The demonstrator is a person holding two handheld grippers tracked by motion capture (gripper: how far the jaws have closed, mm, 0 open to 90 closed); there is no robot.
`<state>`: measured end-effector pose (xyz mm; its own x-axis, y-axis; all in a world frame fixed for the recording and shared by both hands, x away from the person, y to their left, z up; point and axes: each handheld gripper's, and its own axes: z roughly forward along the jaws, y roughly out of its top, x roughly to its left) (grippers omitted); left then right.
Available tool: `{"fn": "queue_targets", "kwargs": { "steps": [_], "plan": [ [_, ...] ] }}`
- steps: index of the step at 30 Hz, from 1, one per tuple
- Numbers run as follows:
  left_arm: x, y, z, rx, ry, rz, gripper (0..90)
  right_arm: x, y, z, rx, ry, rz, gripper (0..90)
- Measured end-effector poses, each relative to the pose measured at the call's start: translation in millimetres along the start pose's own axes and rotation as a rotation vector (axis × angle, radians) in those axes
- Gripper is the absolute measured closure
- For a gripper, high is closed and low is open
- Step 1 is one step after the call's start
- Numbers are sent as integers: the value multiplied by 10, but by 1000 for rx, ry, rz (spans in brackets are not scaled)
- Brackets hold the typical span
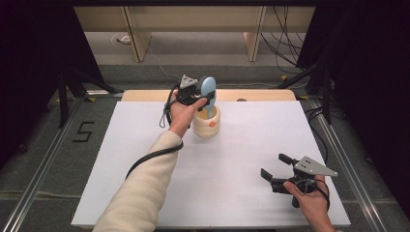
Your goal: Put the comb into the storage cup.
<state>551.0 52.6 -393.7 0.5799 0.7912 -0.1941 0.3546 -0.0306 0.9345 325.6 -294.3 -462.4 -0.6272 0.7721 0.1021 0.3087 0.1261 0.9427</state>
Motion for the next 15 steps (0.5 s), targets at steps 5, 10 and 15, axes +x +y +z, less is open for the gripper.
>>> {"fn": "queue_targets", "kwargs": {
  "steps": [5,10,15],
  "plan": [
    [41,-5,-19,-1,8,-27,475,-3,-1,2,2,0,0,77],
    [64,-4,-41,3,26,-62,471,-1,0,2,3,-2,-1,77],
    [90,2,-62,9,45,-76,461,0,0,2,2,-1,-1,77]
  ]
}}
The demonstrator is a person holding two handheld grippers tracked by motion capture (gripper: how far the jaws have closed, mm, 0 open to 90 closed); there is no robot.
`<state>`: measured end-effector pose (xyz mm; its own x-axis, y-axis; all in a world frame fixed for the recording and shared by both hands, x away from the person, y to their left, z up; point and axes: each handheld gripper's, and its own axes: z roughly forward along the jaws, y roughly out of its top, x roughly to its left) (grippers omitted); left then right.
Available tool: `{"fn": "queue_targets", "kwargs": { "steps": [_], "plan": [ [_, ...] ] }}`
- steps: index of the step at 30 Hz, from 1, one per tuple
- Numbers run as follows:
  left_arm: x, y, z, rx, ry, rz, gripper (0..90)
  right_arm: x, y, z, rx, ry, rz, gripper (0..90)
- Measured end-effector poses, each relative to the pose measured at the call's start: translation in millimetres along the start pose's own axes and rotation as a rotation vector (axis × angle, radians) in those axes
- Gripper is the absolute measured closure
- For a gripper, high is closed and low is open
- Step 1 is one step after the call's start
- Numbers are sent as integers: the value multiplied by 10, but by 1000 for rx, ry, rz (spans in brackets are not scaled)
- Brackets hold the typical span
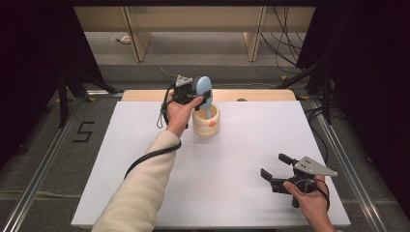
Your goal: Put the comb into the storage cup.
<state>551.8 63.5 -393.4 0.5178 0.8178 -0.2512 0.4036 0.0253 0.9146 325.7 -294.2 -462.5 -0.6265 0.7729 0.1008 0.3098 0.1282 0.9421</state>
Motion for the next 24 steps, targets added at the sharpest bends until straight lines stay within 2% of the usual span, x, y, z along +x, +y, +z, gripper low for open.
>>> {"fn": "queue_targets", "kwargs": {
  "steps": [5,12,24],
  "plan": [
    [72,-15,-36,0,13,-32,454,0,0,0,-1,-2,3,77],
    [155,-39,-84,8,19,-54,443,5,0,3,3,-2,2,77],
    [228,-95,-128,9,45,-63,426,4,0,4,5,-5,0,77]
  ]
}}
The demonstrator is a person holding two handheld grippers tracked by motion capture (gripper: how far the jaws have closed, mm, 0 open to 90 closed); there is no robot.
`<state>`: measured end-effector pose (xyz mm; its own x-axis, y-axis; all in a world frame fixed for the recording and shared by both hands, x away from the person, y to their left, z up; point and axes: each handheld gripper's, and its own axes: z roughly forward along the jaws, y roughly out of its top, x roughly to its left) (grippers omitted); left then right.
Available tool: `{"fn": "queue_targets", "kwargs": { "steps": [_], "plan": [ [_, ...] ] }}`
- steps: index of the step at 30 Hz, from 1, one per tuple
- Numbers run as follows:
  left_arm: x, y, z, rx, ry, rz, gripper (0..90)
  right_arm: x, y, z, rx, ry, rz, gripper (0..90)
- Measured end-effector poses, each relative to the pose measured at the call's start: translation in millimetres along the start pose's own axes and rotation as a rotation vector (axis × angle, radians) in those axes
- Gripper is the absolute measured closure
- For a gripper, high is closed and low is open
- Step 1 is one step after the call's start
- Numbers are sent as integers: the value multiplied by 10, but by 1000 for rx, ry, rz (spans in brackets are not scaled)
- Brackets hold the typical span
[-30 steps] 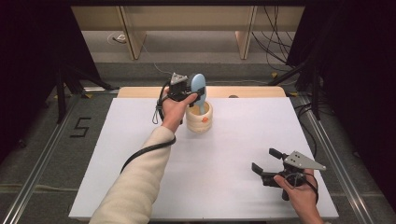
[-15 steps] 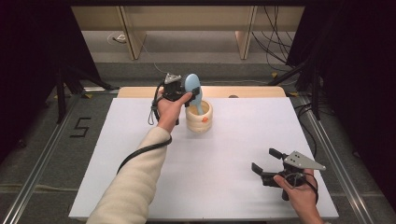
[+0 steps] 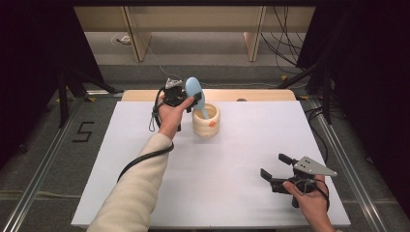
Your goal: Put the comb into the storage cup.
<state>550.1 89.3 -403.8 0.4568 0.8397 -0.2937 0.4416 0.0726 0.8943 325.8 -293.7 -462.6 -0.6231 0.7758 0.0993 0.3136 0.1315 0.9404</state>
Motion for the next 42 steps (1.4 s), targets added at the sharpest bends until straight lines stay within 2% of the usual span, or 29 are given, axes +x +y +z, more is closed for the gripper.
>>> {"fn": "queue_targets", "kwargs": {
  "steps": [12,25,35,39,42],
  "plan": [
    [93,-43,-28,11,15,-28,415,1,-1,4,1,1,1,77],
    [127,-64,-39,16,-1,-43,412,-2,-4,8,0,0,3,83],
    [174,-64,-60,37,-21,-50,399,-5,-6,14,0,0,5,83],
    [170,-69,-50,36,-28,-54,378,-5,-6,13,0,0,5,83],
    [148,-67,-41,45,-36,-54,315,-5,-3,9,1,-1,7,83]
  ]
}}
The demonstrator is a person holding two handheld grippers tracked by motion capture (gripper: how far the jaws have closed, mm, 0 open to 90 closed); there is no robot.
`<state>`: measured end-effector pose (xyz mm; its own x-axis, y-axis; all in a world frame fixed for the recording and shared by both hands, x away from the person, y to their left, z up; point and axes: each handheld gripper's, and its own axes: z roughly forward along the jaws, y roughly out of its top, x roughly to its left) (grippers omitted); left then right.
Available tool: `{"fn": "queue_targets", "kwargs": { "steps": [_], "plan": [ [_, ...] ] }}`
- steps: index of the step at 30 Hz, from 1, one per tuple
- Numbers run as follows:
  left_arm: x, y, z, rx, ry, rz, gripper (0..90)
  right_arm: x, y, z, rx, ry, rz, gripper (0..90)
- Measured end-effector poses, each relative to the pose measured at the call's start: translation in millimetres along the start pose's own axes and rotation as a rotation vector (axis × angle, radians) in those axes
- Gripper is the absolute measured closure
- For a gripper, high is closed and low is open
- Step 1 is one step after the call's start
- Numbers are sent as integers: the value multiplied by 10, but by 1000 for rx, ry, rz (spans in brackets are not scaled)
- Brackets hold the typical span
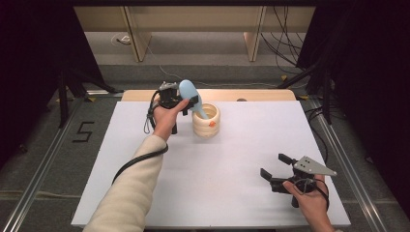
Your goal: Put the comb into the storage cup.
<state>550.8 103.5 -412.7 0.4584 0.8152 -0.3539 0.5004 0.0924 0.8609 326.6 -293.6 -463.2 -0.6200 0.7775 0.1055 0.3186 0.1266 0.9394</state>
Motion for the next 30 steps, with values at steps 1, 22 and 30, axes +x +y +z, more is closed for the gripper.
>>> {"fn": "queue_targets", "kwargs": {
  "steps": [1,22,30],
  "plan": [
    [-8,4,2,0,-2,1,293,0,0,-1,0,-1,0,83],
    [-49,58,-27,49,53,30,98,1,0,0,-1,0,-2,83],
    [-71,117,-73,54,65,60,11,4,4,-4,-2,-3,-5,83]
  ]
}}
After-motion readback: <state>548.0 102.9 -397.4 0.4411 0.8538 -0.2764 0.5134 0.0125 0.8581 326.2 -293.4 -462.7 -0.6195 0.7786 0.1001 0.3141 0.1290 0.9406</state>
